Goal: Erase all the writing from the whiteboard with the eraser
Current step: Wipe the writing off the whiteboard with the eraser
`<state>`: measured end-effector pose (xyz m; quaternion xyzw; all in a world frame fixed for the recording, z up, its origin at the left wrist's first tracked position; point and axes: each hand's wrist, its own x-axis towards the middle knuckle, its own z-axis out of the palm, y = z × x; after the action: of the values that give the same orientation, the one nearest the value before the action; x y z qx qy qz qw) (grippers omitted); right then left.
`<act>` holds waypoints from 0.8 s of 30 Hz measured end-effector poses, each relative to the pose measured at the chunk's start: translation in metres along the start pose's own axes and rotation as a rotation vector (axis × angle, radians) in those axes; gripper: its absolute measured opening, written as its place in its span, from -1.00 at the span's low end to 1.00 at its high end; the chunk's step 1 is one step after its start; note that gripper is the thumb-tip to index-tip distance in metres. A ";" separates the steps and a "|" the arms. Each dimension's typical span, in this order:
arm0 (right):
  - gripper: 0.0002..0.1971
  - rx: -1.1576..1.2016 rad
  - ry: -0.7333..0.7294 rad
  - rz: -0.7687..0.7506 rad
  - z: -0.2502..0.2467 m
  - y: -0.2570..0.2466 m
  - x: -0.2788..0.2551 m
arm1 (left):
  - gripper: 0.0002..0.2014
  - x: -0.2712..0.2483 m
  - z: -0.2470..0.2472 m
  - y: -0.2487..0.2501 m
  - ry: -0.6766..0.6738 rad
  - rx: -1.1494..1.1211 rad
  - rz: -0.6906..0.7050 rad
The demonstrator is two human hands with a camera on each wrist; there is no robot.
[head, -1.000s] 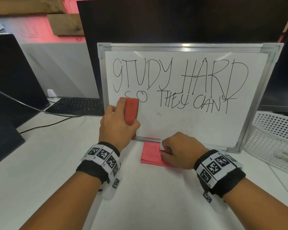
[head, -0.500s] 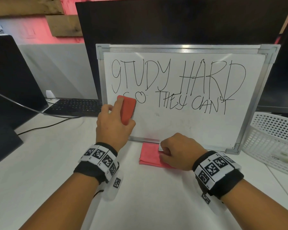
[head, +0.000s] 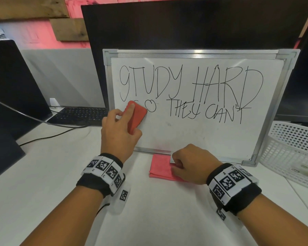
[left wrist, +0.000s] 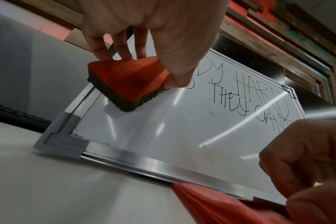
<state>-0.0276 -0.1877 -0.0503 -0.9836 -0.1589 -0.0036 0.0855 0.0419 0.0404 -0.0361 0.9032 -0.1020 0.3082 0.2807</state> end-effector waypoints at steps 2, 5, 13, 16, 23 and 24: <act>-0.63 -0.001 -0.003 -0.001 0.000 0.000 0.000 | -0.28 0.001 0.002 0.002 0.003 -0.002 -0.017; -0.63 0.002 -0.006 -0.001 0.000 0.000 0.000 | -0.29 0.001 0.003 0.004 0.002 0.000 0.006; -0.64 0.015 -0.013 -0.002 0.000 0.001 0.000 | -0.27 0.001 0.006 0.003 0.024 -0.056 -0.016; -0.64 0.014 -0.015 -0.001 -0.001 0.000 0.000 | -0.27 -0.001 0.006 0.005 0.017 -0.060 0.009; -0.64 0.017 -0.025 -0.001 -0.001 0.000 -0.001 | -0.28 0.000 0.008 0.005 0.014 -0.035 0.036; -0.63 0.015 -0.027 -0.003 -0.001 0.000 0.000 | -0.28 0.000 0.008 0.006 0.015 -0.042 0.038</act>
<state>-0.0281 -0.1878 -0.0492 -0.9826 -0.1614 0.0106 0.0909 0.0440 0.0305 -0.0385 0.8927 -0.1235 0.3181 0.2944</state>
